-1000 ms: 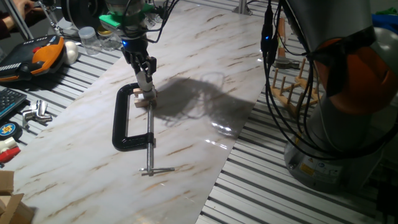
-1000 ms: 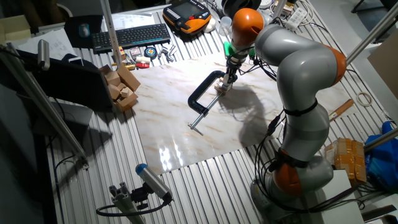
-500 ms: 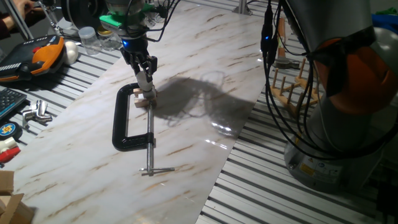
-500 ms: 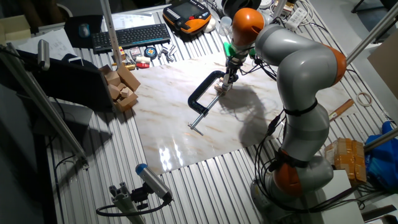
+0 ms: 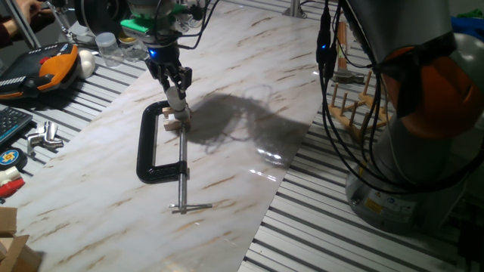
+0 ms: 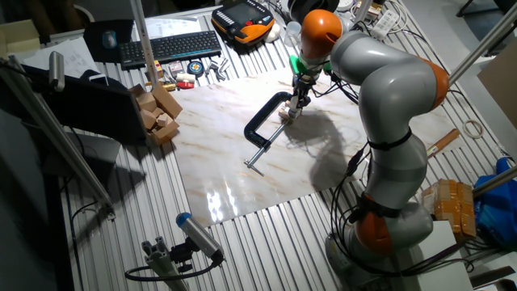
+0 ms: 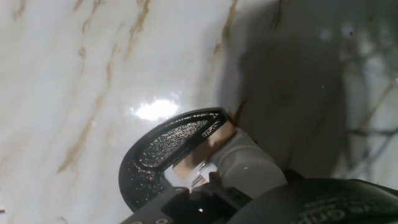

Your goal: Take out the light bulb by rotating it

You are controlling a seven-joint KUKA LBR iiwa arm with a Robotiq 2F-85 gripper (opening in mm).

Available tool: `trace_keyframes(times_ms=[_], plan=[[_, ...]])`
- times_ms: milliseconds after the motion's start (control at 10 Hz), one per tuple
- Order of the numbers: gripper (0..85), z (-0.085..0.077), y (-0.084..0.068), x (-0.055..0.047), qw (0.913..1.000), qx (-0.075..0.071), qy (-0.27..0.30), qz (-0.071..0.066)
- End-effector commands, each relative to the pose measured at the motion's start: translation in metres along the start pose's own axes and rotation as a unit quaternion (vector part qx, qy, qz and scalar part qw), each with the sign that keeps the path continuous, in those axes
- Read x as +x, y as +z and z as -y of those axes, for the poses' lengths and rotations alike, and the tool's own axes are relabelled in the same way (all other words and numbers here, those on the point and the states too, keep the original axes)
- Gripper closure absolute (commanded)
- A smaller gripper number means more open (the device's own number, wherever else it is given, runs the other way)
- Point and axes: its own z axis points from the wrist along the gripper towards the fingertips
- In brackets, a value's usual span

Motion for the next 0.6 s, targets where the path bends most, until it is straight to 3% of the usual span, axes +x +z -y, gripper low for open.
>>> trace_keyframes(times_ms=[0, 500], plan=[[85.0, -0.0001, -0.0001, -0.0001, 1.0, 0.001, -0.005, 0.0], [85.0, 0.0002, -0.0009, 0.0001, 0.9987, 0.006, -0.051, 0.0]])
